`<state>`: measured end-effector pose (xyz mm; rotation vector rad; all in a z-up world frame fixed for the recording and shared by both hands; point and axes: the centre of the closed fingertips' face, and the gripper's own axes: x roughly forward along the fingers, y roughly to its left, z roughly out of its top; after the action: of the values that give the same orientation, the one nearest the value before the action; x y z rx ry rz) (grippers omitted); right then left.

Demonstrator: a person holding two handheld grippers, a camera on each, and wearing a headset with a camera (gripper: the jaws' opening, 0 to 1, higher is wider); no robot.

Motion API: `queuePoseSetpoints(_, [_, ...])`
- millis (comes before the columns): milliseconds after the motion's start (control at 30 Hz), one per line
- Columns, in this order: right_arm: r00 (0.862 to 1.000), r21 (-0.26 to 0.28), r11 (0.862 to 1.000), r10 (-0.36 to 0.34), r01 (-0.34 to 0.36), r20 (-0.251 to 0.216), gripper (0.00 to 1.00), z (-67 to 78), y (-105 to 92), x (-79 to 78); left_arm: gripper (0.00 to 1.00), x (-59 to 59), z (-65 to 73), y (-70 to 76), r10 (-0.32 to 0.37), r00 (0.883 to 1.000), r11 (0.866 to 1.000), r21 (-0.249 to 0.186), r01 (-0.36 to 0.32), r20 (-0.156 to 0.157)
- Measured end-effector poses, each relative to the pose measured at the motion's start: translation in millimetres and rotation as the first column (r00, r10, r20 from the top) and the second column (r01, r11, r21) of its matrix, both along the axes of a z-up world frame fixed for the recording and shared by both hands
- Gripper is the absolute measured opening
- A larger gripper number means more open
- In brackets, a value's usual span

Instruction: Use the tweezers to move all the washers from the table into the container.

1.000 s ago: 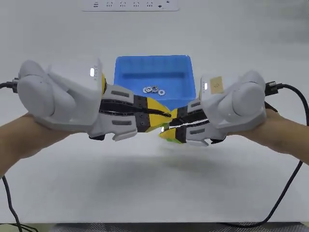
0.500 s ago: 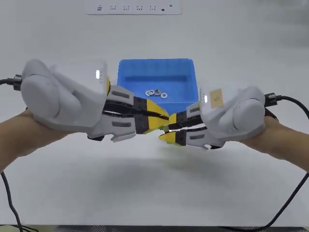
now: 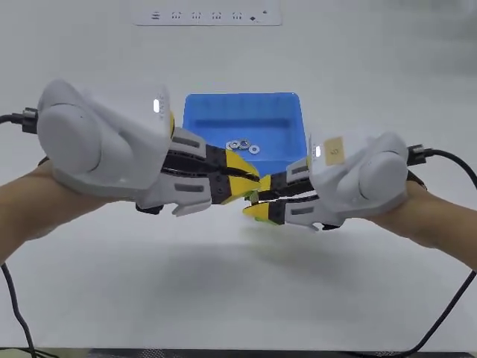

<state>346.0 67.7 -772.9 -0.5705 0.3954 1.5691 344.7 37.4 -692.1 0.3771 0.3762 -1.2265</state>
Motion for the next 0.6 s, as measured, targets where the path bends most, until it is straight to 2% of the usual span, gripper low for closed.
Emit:
queuePoseSetpoints(33, [1.000, 0.001, 1.000, -0.002, 0.002, -0.003, 0.09, 0.1, -0.3, 0.3, 0.09, 0.5, 1.7, 0.2, 0.003, 1.000, 1.000, -0.007, -0.003, 0.002])
queuePoseSetpoints(100, [1.000, 0.004, 1.000, -0.008, 0.008, -0.004, 0.09, 0.7, -0.9, 1.6, 0.15, -2.4, 5.5, -1.2, -0.006, 1.000, 0.999, -0.032, 0.006, -0.014])
queuePoseSetpoints(200, [1.000, 0.009, 1.000, -0.016, 0.016, -0.007, 0.09, 2.0, -1.3, 2.7, 0.16, -2.1, 5.4, -1.3, -0.005, 1.000, 1.000, -0.026, 0.005, -0.005])
queuePoseSetpoints(333, [1.000, 0.009, 1.000, -0.019, 0.019, -0.003, 0.09, 3.7, -2.2, 2.6, 0.21, -0.8, 7.2, -0.4, 0.014, 1.000, 0.999, -0.044, -0.015, -0.014])
queuePoseSetpoints(467, [1.000, 0.011, 1.000, -0.023, 0.023, -0.003, 0.09, 6.8, -3.0, 1.7, 0.24, 0.1, 14.5, 1.5, 0.043, 0.999, 0.995, -0.088, -0.046, -0.027])
queuePoseSetpoints(567, [1.000, 0.014, 1.000, -0.028, 0.028, -0.005, 0.09, 8.9, -3.5, 0.9, 0.27, 0.5, 15.3, 6.1, 0.061, 0.998, 0.994, -0.085, -0.062, -0.013])
queuePoseSetpoints(600, [1.000, 0.015, 0.999, -0.031, 0.031, -0.004, 0.09, 10.3, -3.6, 0.9, 0.28, -0.9, 16.0, 7.8, 0.064, 0.998, 0.994, -0.091, -0.066, -0.023])
